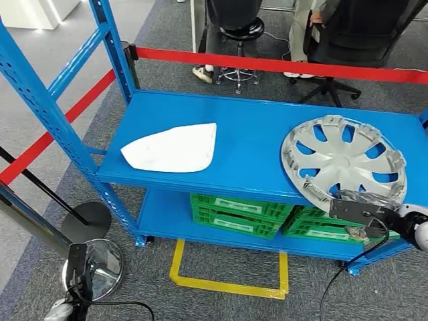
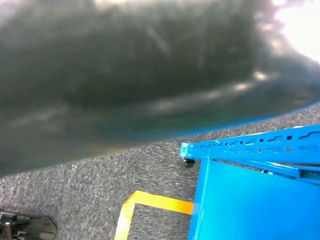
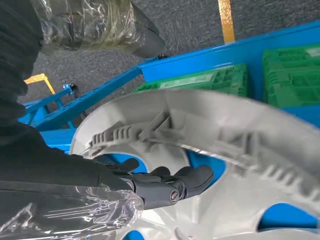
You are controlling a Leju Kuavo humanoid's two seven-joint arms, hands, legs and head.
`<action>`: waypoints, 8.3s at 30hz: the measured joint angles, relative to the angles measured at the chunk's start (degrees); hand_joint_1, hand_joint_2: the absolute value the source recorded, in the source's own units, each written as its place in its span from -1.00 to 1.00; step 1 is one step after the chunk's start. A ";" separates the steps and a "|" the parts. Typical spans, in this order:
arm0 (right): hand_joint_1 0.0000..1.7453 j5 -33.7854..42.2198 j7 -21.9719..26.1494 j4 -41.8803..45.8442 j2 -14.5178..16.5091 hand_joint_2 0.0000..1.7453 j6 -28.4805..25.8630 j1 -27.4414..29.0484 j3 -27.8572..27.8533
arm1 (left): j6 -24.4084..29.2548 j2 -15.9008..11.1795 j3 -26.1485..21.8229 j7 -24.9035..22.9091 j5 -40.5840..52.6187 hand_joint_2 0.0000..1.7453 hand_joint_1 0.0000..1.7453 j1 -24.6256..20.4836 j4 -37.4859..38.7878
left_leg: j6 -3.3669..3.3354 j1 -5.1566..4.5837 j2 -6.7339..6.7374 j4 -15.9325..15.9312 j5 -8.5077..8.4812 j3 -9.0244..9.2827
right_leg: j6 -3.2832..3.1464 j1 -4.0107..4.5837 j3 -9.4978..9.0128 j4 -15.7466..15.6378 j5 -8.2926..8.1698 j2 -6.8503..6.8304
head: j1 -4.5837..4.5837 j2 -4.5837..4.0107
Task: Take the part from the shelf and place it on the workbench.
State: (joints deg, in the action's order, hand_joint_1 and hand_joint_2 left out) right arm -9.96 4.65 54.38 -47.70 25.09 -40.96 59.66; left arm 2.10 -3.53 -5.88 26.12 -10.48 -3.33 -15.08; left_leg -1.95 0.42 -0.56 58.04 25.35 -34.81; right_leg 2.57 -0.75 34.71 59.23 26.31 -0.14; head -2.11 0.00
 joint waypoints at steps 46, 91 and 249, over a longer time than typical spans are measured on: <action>-1.00 -11.82 1.20 -8.85 9.36 1.00 -3.39 -5.14 7.86 | 0.79 0.22 -0.50 -0.74 -0.26 -1.00 -1.00 0.38 0.59 | 2.77 0.37 0.23 7.24 2.53 -2.41 | -2.38 0.26 -1.11 -2.06 -0.54 0.08 | -0.22 -0.01; -1.00 -27.55 -4.02 -8.88 13.17 1.00 -10.98 -2.08 10.20 | 1.50 0.90 -3.54 -0.37 -0.43 -1.00 -1.00 1.18 1.31 | -0.11 0.30 0.25 0.73 0.85 0.43 | -0.37 0.41 4.65 9.22 3.24 0.23 | 0.19 0.00; 1.00 -21.15 22.65 42.05 35.10 1.00 -57.14 32.76 -33.57 | 0.25 3.70 -13.98 3.27 8.81 1.00 -1.00 3.21 -0.55 | 1.20 0.01 0.38 0.19 1.25 1.04 | -0.82 0.11 -0.40 0.08 0.88 0.24 | 0.14 -0.01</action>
State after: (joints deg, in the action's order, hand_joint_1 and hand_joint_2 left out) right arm -31.11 27.29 96.43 -12.61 -32.05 -8.19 26.09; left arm 2.35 0.17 -19.86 29.39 -1.67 -0.12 -15.63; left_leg -0.75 0.44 -0.18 58.23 26.60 -33.77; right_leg 1.75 -0.64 34.31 59.31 27.19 0.10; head -1.97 -0.01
